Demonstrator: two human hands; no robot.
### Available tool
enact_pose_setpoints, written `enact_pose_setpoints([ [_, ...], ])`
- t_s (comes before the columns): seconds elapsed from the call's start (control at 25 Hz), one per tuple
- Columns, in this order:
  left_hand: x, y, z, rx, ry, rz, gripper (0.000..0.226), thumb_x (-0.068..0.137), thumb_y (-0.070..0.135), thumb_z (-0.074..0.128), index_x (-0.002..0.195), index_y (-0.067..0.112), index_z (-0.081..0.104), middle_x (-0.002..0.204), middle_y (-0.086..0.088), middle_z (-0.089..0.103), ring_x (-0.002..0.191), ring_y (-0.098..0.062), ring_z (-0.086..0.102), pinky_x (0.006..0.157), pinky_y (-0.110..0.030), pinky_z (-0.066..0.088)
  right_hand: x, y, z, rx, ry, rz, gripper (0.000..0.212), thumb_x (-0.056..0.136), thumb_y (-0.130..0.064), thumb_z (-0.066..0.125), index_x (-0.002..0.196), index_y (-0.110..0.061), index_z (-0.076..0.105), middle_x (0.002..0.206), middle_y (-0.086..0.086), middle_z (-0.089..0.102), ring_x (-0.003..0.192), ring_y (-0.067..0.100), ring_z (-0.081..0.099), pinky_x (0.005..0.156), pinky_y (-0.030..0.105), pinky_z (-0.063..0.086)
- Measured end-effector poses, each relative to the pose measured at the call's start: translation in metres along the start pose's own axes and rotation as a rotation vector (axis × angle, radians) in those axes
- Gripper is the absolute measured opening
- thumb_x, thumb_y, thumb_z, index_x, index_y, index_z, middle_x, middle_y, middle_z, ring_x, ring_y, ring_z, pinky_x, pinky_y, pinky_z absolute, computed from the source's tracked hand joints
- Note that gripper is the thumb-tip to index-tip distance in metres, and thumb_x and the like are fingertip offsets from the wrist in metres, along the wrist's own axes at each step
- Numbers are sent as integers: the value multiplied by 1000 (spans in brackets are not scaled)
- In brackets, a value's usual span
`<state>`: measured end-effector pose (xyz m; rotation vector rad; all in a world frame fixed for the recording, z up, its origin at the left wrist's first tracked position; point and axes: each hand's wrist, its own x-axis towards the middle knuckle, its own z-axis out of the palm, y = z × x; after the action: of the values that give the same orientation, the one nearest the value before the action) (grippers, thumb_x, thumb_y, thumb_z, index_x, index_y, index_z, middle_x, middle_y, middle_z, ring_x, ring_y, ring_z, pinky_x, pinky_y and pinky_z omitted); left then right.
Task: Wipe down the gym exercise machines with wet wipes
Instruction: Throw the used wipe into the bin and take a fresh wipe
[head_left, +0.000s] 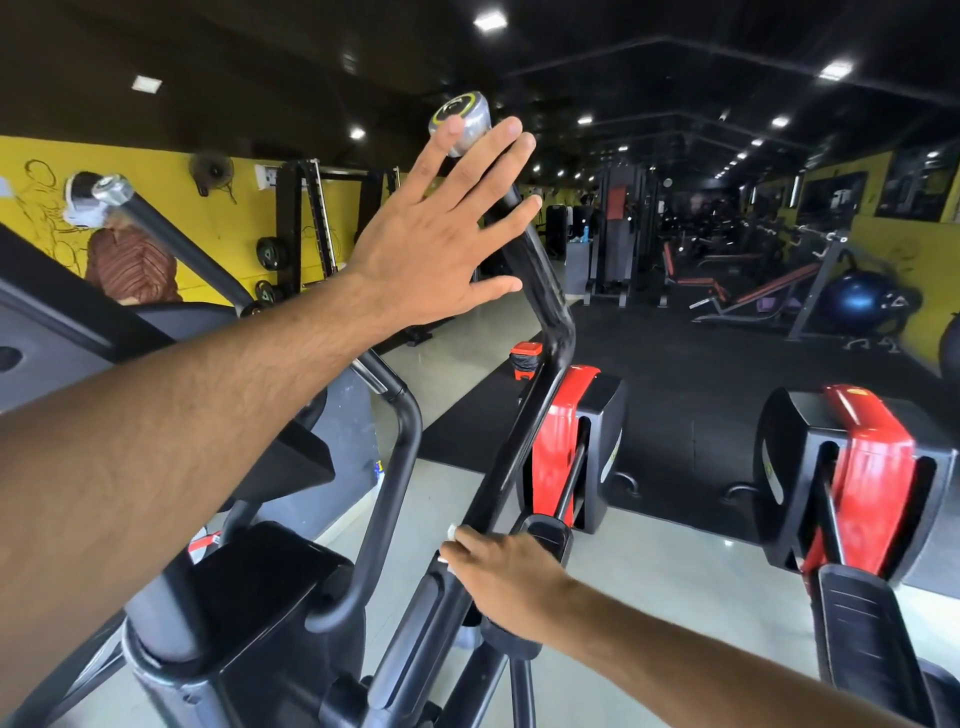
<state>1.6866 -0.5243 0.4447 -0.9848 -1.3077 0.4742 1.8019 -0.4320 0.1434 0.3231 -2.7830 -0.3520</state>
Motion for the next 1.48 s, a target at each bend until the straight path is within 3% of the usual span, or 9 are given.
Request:
enact_pose_setpoints([
  [0.12, -1, 1, 0, 1, 2, -10, 82, 103, 74, 20, 164, 20, 21, 172, -25, 4, 160, -41, 3, 123, -62, -3, -1, 3, 9, -3, 44, 7, 16, 100, -30, 57, 112, -20, 60, 108, -4, 62, 58, 9, 61, 42, 26, 49],
  [0.32, 0, 0, -1, -41, -15, -10, 80, 105, 71, 21, 164, 17, 21, 172, -26, 4, 160, -40, 2, 128, -56, 0, 6, 54, -32, 18, 190, 140, 40, 94, -11, 62, 130, -26, 58, 107, -5, 61, 75, 13, 65, 55, 31, 59],
  [0.52, -4, 7, -1, -175, -49, -43, 82, 106, 69, 26, 165, 13, 16, 172, -26, 1, 160, -40, -1, 130, -55, 3, 1, 62, -32, 65, 240, 254, 45, 90, -12, 71, 130, -28, 60, 102, -6, 65, 75, 12, 68, 51, 26, 54],
  [0.72, -32, 19, 0, -276, -94, -21, 80, 104, 66, 32, 167, 19, 15, 173, -21, -2, 161, -37, 1, 129, -58, 7, -10, 34, -4, 110, 170, 83, 54, 84, -5, 71, 131, -28, 56, 98, -10, 63, 64, 5, 60, 46, 16, 40],
  [0.92, -93, 45, 16, -270, -467, -136, 79, 103, 64, 31, 167, 24, 10, 174, -16, -1, 161, -34, 4, 125, -66, 4, -3, 53, -10, 155, 330, 135, 48, 90, -11, 70, 130, -31, 55, 103, -12, 70, 72, 7, 69, 49, 25, 57],
  [1.04, -116, 71, 40, -207, -683, -157, 82, 104, 66, 27, 167, 21, 0, 174, -16, -9, 161, -34, -5, 122, -72, -5, -2, 59, -19, 198, 428, 204, 34, 94, -18, 67, 126, -26, 57, 97, -11, 74, 71, 7, 70, 49, 17, 51],
  [1.2, -108, 93, 58, -352, -703, -401, 81, 104, 65, 26, 167, 22, -3, 174, -15, -11, 161, -33, -10, 121, -71, -11, -1, 62, -18, 282, 411, 311, 16, 103, -29, 56, 116, -27, 47, 82, -12, 68, 62, 3, 59, 52, 12, 41],
  [1.36, -155, 151, 55, -642, -638, -462, 71, 108, 56, 22, 167, 22, -1, 173, -12, -11, 161, -32, -8, 129, -57, -2, -5, 57, -18, 338, 475, 319, 16, 94, -16, 69, 107, -20, 60, 88, -11, 72, 60, 4, 63, 49, 9, 39],
  [1.48, -234, 202, 49, -800, -809, -651, 76, 107, 60, 25, 167, 24, -3, 171, -6, -17, 161, -30, -9, 131, -50, 1, -7, 63, -20, 352, 493, 259, 21, 90, -12, 73, 105, -21, 61, 88, -13, 72, 65, 4, 65, 50, 11, 42],
])
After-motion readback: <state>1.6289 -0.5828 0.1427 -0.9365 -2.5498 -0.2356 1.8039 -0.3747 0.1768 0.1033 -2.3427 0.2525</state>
